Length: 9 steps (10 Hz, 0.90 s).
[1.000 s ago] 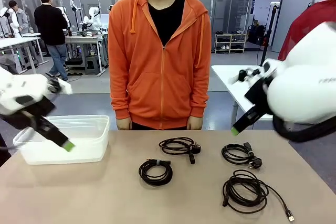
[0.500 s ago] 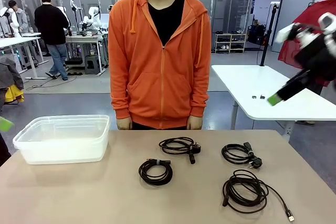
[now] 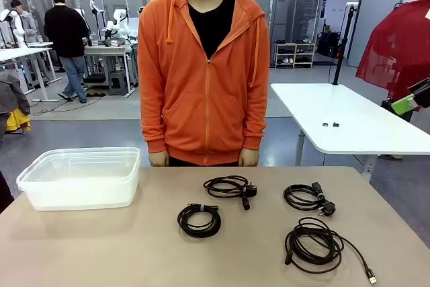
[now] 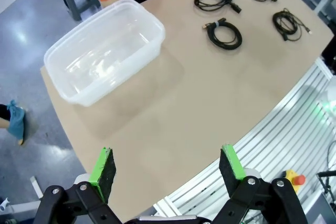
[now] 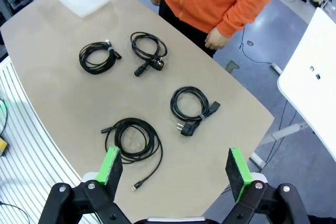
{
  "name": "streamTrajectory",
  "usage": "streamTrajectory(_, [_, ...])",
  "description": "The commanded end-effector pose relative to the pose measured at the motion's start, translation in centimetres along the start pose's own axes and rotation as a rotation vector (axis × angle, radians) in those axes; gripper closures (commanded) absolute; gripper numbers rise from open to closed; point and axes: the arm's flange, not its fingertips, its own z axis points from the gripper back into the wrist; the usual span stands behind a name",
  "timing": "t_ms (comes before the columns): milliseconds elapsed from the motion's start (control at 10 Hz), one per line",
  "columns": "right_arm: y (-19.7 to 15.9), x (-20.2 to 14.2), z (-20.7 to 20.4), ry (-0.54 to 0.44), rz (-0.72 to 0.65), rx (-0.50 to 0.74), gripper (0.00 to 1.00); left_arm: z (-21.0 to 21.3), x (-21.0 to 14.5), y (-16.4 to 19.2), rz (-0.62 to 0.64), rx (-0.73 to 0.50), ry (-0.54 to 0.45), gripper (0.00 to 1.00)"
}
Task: Organize and store the cables.
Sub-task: Place the Power Cable into the Organizing box.
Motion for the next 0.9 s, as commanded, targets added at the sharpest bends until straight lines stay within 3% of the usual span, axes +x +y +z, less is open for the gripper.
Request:
streamTrajectory(0, [0.1,-1.8,-0.2,-0.003,0.010,0.020,0.00,0.9,0.9,1.0,0.035,0.028,0.013,0.00])
streamTrajectory(200, [0.7,-3.0,0.6,-0.017,-0.010,0.034,0.00,2.6,1.5,0.6,0.054,0.046,0.017,0.00])
streamTrajectory(700, [0.8,-3.4,0.5,-0.033,0.008,0.026,0.00,2.4,2.0,1.8,0.115,0.055,0.018,0.00])
streamTrajectory(800, [0.7,-3.4,0.4,-0.035,0.003,0.023,0.00,2.1,1.6,1.5,0.073,0.048,-0.005,0.00])
